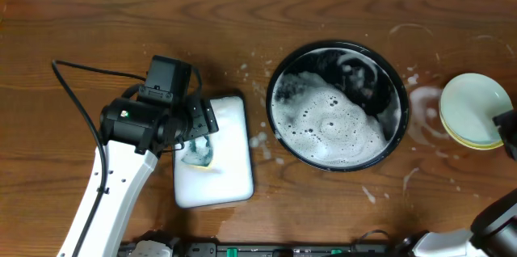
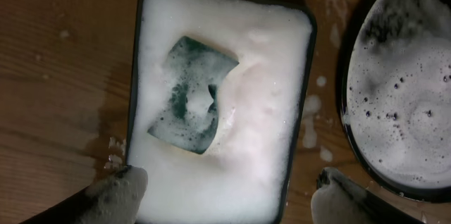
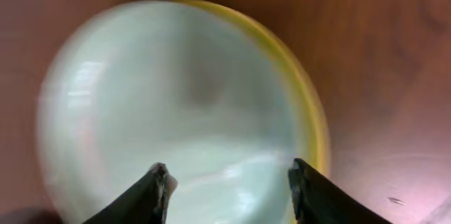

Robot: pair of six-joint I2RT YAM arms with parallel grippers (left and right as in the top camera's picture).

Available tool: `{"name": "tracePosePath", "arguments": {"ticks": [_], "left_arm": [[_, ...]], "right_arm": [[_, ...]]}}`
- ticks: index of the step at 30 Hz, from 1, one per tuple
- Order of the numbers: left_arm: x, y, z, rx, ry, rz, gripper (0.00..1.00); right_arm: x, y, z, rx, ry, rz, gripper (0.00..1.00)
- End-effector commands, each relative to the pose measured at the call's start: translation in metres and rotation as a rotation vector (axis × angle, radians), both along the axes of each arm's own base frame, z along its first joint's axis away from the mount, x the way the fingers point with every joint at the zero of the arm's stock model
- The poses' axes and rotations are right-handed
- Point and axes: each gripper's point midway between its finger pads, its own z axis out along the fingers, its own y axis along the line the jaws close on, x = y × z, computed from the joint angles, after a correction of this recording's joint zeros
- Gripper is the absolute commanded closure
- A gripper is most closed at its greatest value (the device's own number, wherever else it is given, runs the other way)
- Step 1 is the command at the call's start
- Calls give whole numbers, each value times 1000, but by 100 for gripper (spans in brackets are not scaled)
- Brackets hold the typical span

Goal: Clean dirty plates on tray and stack at the side

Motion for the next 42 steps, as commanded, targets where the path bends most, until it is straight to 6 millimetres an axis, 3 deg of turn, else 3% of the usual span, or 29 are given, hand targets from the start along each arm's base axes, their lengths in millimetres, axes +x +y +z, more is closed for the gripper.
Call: {"name": "tracePosePath", "arguments": {"ticks": [1,5,10,14,21,25,27,31,32,42], "left_arm": [[1,1,3,2,-9,-3,18],[1,1,3,2,-8,-3,18],[1,1,3,2,-9,-4,18],[1,1,3,2,-9,-4,18],[1,1,3,2,-9,-4,18],[1,1,3,2,-9,-4,18],[1,1,3,2,-8,-4,18],[1,1,3,2,-8,-4,18],[1,1,3,2,-9,-4,18],[1,1,3,2,-9,-4,18]], "right_arm": [[48,39,94,-49,-309,230,45],[62,104,160,-104,-464,429,45],[53,199,202,-192,-520,714,46],[31,264,203,-206,-477,899,46],[-7,334,170,-195,-319,1177,46],[-15,362,170,-218,-335,1309,42],[-17,377,174,-225,-367,1359,34],[-18,390,177,-229,-393,1397,15],[-19,391,177,-227,-393,1401,1],[-26,390,170,-203,-353,1405,1]]}}
